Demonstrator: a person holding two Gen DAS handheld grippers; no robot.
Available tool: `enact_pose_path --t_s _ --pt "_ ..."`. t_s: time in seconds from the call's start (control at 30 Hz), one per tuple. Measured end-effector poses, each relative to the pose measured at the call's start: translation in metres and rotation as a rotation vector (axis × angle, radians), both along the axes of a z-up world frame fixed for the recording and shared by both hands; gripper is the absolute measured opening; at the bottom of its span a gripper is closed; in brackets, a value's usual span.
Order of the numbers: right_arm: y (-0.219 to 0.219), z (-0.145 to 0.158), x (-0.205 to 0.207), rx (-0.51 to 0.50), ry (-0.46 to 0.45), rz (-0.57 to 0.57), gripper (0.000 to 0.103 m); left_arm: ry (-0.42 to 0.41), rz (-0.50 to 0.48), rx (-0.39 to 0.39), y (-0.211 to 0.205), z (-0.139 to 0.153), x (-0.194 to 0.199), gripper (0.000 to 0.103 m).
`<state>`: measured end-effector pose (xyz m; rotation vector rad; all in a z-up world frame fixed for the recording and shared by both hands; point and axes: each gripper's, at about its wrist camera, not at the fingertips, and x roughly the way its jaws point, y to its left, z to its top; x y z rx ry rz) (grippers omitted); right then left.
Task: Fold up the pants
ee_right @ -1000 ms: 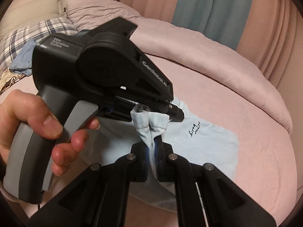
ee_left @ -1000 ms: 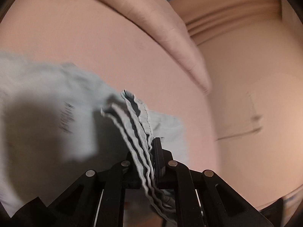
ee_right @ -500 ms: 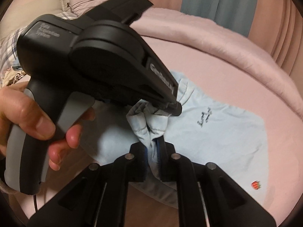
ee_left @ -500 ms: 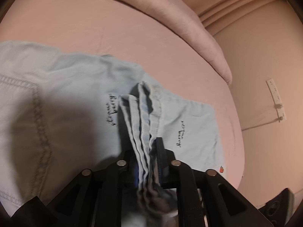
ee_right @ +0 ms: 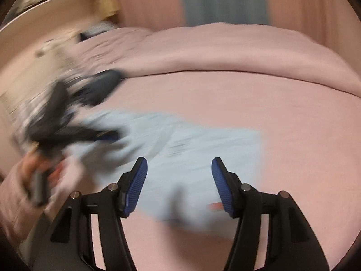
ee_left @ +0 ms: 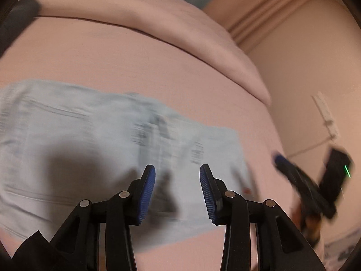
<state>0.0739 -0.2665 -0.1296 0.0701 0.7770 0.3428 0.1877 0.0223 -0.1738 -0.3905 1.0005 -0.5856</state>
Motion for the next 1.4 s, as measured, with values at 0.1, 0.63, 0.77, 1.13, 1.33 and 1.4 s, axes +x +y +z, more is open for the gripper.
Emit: enact_pose_path --t_s 0.1,0.63,0.77,1.13,1.33,1.4 --pt "-0.030 0.001 0.038 -0.034 0.042 -0.100 0.040 0.004 -0.061 -0.022 -0.034 -0.007 -0.001 0.039" --pt "-0.006 -0.057 0.074 -0.254 0.111 -0.073 0.032 0.015 0.131 0.162 0.020 -0.031 -0.007 0.012" --pt "0.023 -0.034 0.068 -0.172 0.073 0.038 0.032 -0.010 0.139 0.152 0.021 -0.021 -0.017 0.013" --pt "0.142 -0.061 0.110 -0.308 0.205 0.313 0.028 -0.014 0.027 0.087 -0.021 -0.035 -0.027 0.014" --pt "0.170 -0.087 0.133 -0.427 0.294 0.306 0.012 0.090 0.085 0.054 0.000 -0.064 -0.019 0.013" --pt "0.171 -0.082 0.138 -0.402 0.295 0.293 0.011 0.094 0.099 0.057 0.007 -0.063 -0.025 0.013"
